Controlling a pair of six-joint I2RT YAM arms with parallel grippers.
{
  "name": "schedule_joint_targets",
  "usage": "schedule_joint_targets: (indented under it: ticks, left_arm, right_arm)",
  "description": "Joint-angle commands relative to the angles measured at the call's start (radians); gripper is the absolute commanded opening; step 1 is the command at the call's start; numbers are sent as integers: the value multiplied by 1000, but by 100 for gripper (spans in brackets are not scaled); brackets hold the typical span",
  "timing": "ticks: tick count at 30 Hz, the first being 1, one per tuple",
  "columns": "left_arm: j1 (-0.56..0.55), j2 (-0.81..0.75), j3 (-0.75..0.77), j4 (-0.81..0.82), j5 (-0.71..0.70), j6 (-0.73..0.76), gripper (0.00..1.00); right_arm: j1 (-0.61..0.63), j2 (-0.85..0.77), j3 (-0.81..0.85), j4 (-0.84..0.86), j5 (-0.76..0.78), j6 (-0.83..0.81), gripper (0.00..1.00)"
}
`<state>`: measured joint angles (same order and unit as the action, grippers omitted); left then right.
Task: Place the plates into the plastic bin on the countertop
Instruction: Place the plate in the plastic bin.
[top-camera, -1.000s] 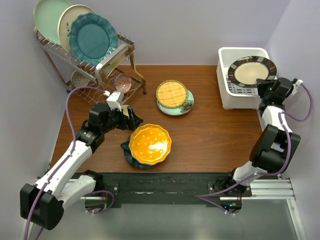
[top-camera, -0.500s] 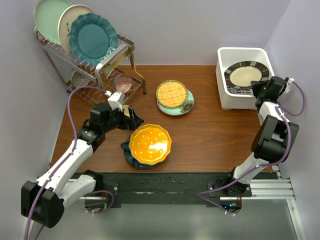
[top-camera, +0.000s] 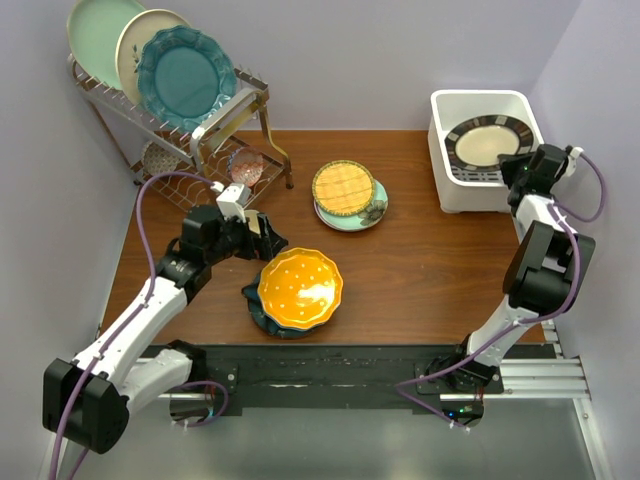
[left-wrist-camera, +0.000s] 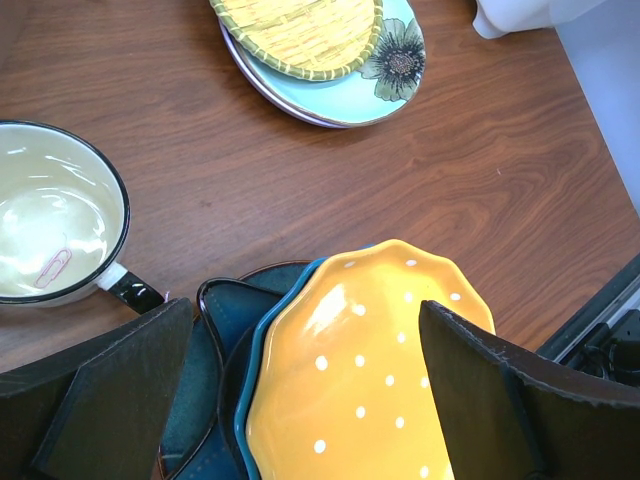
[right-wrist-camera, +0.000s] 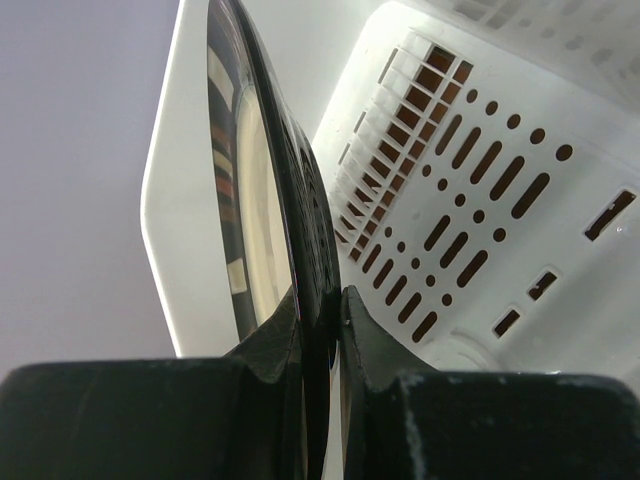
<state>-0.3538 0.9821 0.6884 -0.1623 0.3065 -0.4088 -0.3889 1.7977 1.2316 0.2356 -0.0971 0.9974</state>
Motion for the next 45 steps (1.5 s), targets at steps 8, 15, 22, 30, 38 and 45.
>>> schedule_joint_targets:
  ticks: [8, 15, 22, 30, 38, 45]
  left_arm:
    - [4, 0, -6, 44, 2, -10, 100]
    - [4, -3, -10, 46, 2, -12, 100]
    - [4, -3, -12, 46, 2, -13, 100]
    - [4, -3, -15, 46, 2, -15, 100]
    - [4, 0, -18, 50, 2, -16, 100]
    - [3, 1, -20, 52, 5, -18, 100]
  right_arm:
    - [13, 32, 149, 21, -15, 3, 0]
    - [13, 69, 170, 97, -105, 52, 0]
    - [12, 6, 62, 299, -207, 79, 0]
    - [10, -14, 95, 289, -231, 106, 0]
    - [10, -44, 63, 344, -245, 139, 0]
    - [10, -145, 29, 324, -234, 110, 0]
